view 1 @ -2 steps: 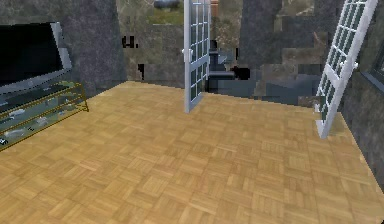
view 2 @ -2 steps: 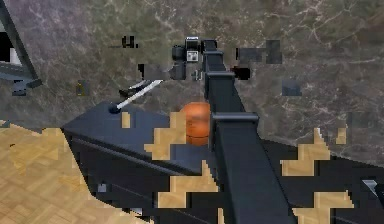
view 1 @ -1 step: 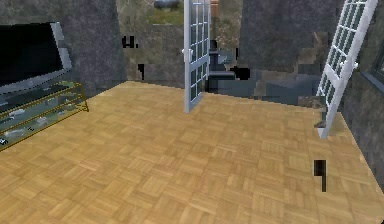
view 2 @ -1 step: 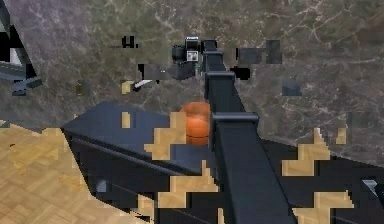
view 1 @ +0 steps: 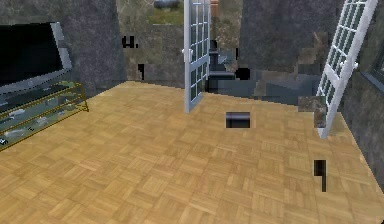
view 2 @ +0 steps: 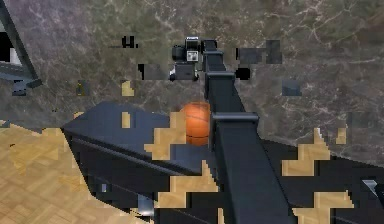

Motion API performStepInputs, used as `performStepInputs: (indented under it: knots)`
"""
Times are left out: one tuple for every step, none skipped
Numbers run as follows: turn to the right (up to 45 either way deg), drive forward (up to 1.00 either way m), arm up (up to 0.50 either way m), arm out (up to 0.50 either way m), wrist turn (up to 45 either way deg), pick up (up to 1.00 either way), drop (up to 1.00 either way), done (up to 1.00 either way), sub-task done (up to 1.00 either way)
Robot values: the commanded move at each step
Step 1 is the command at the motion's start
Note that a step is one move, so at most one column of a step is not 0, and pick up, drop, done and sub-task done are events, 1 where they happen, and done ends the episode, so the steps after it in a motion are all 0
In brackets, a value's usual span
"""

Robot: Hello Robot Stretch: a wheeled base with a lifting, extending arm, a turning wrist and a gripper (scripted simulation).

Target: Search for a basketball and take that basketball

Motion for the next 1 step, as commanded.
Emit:
performStepInputs:
  knots:
    - [0.0,0.0,0.0,0.0,15.0,0.0,0.0,0.0,0.0]
